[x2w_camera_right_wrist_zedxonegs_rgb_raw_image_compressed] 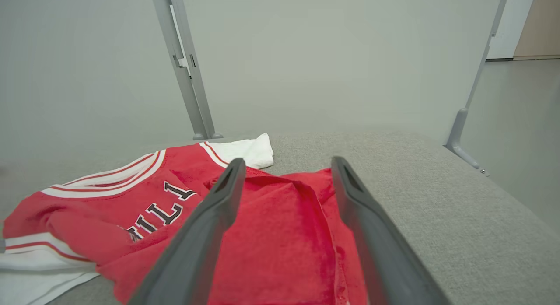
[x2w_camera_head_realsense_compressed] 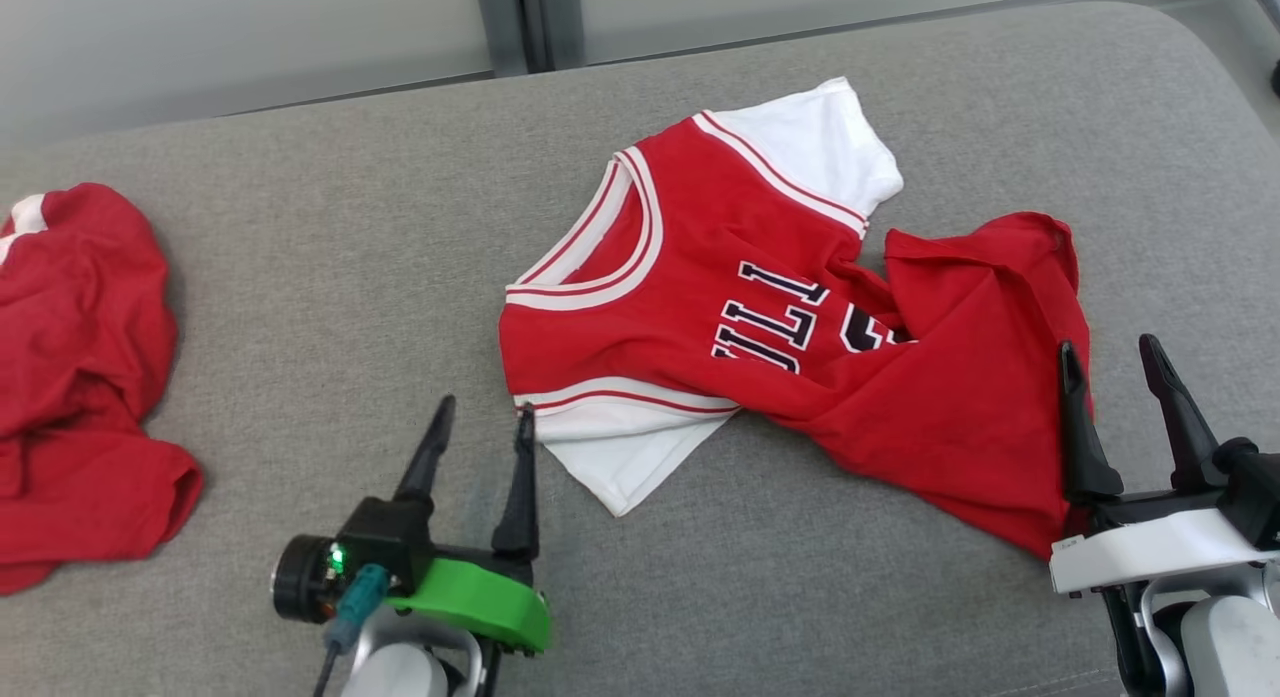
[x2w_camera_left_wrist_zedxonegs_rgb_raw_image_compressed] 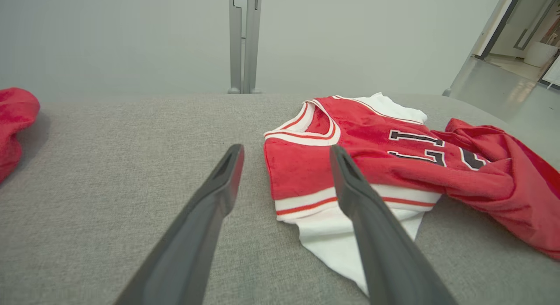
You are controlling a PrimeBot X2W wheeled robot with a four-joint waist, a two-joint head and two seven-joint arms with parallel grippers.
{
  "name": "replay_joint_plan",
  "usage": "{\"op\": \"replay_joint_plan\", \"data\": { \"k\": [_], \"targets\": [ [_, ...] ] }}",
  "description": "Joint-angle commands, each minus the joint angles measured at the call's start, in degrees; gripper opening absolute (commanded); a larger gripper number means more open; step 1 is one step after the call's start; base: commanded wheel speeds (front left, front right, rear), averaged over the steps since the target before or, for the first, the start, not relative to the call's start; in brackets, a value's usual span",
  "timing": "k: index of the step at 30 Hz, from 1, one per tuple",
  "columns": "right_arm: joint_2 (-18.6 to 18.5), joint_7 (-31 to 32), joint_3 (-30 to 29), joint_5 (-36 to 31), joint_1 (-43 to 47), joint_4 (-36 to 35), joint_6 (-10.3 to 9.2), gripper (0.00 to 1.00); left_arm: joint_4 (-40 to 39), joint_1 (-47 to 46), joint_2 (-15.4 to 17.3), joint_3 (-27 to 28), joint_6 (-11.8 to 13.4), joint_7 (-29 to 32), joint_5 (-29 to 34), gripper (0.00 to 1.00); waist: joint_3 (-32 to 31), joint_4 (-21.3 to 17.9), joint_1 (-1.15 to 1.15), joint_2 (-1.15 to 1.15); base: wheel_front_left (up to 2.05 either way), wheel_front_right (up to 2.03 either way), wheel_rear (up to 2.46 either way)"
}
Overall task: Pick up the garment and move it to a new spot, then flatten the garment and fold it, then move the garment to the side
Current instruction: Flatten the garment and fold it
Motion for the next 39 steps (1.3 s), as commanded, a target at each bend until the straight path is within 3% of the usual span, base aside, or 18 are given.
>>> {"op": "replay_joint_plan", "data": {
  "k": [1, 3, 7, 14, 20, 26, 27, 28, 29, 31, 39],
  "targets": [
    [0.29, -0.21, -0.21, -0.55, -0.69, -0.53, -0.08, 1.0, 0.42, 0.25, 0.19, -1.48, -1.43, 0.03, -0.43, 1.0, -0.2, 1.51, 0.0, 0.0, 0.0, 0.0, 0.0],
    [0.5, -0.22, -0.44, -0.96, -0.77, -0.81, -0.08, 1.0, 2.74, 0.33, 0.15, -4.74, -3.75, 0.05, 0.78, 1.0, -0.24, 1.95, 0.0, 0.0, 0.0, 0.0, 0.0],
    [0.72, -0.2, -0.56, -1.44, -1.13, -1.24, -0.08, 1.0, 9.29, -0.52, 0.31, -9.2, -5.41, 0.04, -2.4, 1.0, -0.05, 2.09, 0.0, 0.0, 0.0, 0.0, 0.0],
    [0.97, -0.21, -0.86, -1.45, -2.03, -1.54, -0.08, 1.0, 19.43, -5.37, 0.25, -14.64, -2.43, 2.44, -12.43, 1.0, 1.22, 0.12, 0.0, 0.0, 0.0, 0.0, 0.0],
    [1.59, -0.21, -0.98, -1.43, -2.42, -1.34, -0.08, 1.0, 22.98, -8.28, 0.23, -18.02, -2.76, 4.92, -20.9, 1.0, 2.12, -1.66, 0.0, 0.0, 0.0, 0.0, 0.0],
    [1.98, -0.22, -1.55, -1.57, -2.66, -0.92, -0.08, 1.0, 26.03, -10.88, 0.21, -20.31, -1.56, 4.01, -23.44, 1.0, 2.5, -2.73, 0.0, 0.0, 0.0, 0.0, 0.0],
    [2.0, -0.22, -1.61, -1.59, -2.67, -0.84, -0.08, 1.0, 26.65, -11.21, 0.21, -20.78, -1.55, 3.85, -23.54, 0.44, 2.52, -2.84, 0.0, 0.0, 0.0, 0.0, 0.0],
    [2.04, -0.22, -1.68, -1.62, -2.68, -0.78, -0.08, 1.0, 27.01, -11.43, 0.2, -21.12, -1.5, 3.64, -23.6, 0.12, 2.56, -2.89, 0.0, 0.0, 0.0, 0.0, 0.0],
    [2.07, -0.22, -1.81, -1.64, -2.68, -0.7, -0.08, 1.0, 27.34, -11.7, 0.21, -21.63, -1.85, 3.41, -23.56, 0.0, 2.54, -2.88, 0.0, 0.0, 0.0, 0.0, 0.0],
    [2.15, -0.22, -2.13, -1.72, -2.39, -0.55, -0.08, 1.0, 27.93, -11.73, 0.13, -22.66, -2.74, 2.94, -23.63, 0.0, 2.26, -2.67, 0.0, 0.0, 0.0, 0.0, 0.0],
    [2.62, -0.22, -3.06, -2.54, -1.03, 1.61, -0.08, 1.0, 28.08, -11.98, 1.14, -19.69, 0.21, 0.06, -21.8, 0.0, -0.21, -0.76, 0.0, 0.0, 0.0, 0.0, 0.0]
  ]
}}
